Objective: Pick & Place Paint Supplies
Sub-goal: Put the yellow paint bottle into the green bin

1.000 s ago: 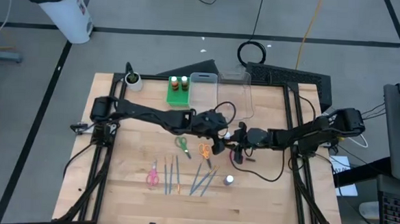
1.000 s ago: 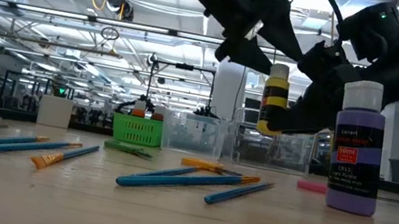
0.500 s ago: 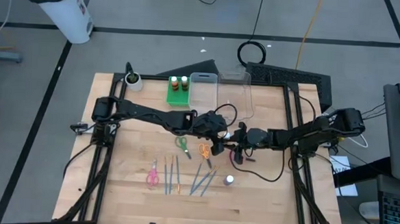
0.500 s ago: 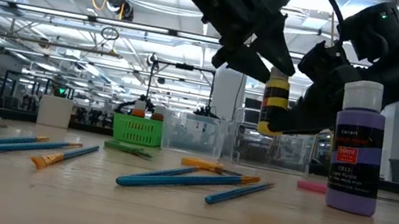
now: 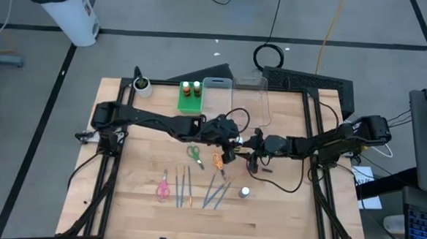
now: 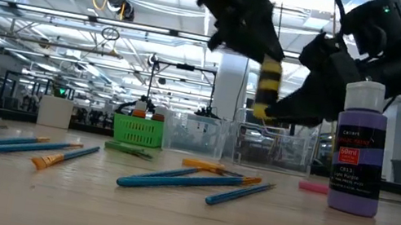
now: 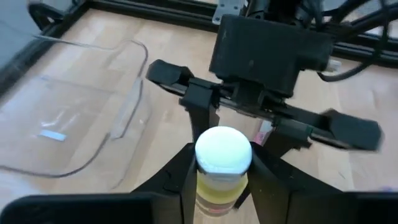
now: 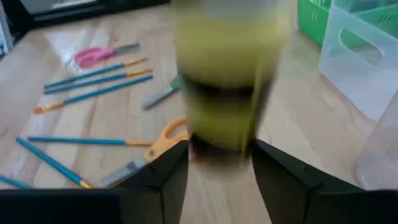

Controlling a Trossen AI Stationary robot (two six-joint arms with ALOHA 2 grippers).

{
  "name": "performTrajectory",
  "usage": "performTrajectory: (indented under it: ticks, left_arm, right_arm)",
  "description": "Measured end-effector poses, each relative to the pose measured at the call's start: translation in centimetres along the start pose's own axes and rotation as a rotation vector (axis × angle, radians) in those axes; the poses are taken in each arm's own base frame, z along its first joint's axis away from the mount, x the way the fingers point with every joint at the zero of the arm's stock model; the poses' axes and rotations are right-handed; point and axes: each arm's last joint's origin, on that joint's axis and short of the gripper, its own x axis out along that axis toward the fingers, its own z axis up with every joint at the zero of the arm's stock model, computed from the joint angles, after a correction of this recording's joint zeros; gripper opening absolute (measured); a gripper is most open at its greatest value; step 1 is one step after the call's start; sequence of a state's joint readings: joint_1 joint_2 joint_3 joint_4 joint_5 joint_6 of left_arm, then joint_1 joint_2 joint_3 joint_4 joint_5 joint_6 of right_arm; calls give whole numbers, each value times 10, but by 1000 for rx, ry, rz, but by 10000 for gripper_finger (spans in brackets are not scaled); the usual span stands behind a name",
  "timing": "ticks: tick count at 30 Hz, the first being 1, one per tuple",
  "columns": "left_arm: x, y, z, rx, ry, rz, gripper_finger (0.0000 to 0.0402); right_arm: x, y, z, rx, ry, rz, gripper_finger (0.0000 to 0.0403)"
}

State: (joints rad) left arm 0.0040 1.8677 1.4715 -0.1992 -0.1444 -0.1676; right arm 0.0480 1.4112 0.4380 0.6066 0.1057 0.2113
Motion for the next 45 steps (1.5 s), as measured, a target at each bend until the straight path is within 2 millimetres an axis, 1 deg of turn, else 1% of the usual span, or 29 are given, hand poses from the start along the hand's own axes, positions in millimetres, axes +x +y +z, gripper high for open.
performTrajectory:
  ticks: [2, 4, 6, 8, 10, 12, 15, 18, 20, 24, 29, 32, 34, 39, 45]
  left_arm:
    - [-14, 3, 7, 31, -7, 31, 114]
    - [-27, 5, 12, 47, -10, 76, 114]
    - [-38, 8, 12, 67, 19, 138, 114]
    - [-52, 11, 13, 78, 46, 191, 114]
    - [-68, 15, 16, 76, 30, 244, 114]
    - [-81, 23, 15, 72, 24, 305, 114]
    - [-97, 35, 7, 45, 15, 372, 114]
    - [-113, 52, -8, -15, -7, 451, 114]
    - [-118, 67, -21, -64, -33, 494, 114]
    - [-119, 95, -50, -153, -91, 536, 114]
    - [-110, 127, -82, -238, -115, 596, 114]
    - [-102, 139, -92, -277, -153, 571, 114]
    - [-100, 146, -101, -294, -142, 581, 114]
    - [-96, 156, -105, -321, -158, 604, 114]
    - [-91, 159, -108, -323, -145, 610, 114]
  right_arm:
    - [0, 1, -6, -25, 40, 9, 191]
    - [-1, 4, -6, -37, 37, 29, 208]
    - [-1, 6, -2, -48, 14, 31, 222]
    - [-1, 6, -5, -59, 35, 28, 233]
    - [-1, 7, -6, -62, 41, 31, 241]
    - [-2, 7, -5, -64, 32, 34, 245]
    - [-1, 7, -7, -67, 47, 26, 246]
    - [-1, 7, -7, -67, 49, 26, 243]
    - [-1, 7, -7, -68, 51, 26, 240]
    - [-1, 7, -7, -71, 50, 24, 238]
    - [-1, 7, -7, -71, 48, 24, 239]
    - [-1, 7, -7, -70, 47, 24, 236]
    - [-1, 7, -6, -69, 43, 25, 236]
    - [-1, 7, -6, -68, 41, 25, 237]
    - [-1, 7, -5, -68, 27, 25, 237]
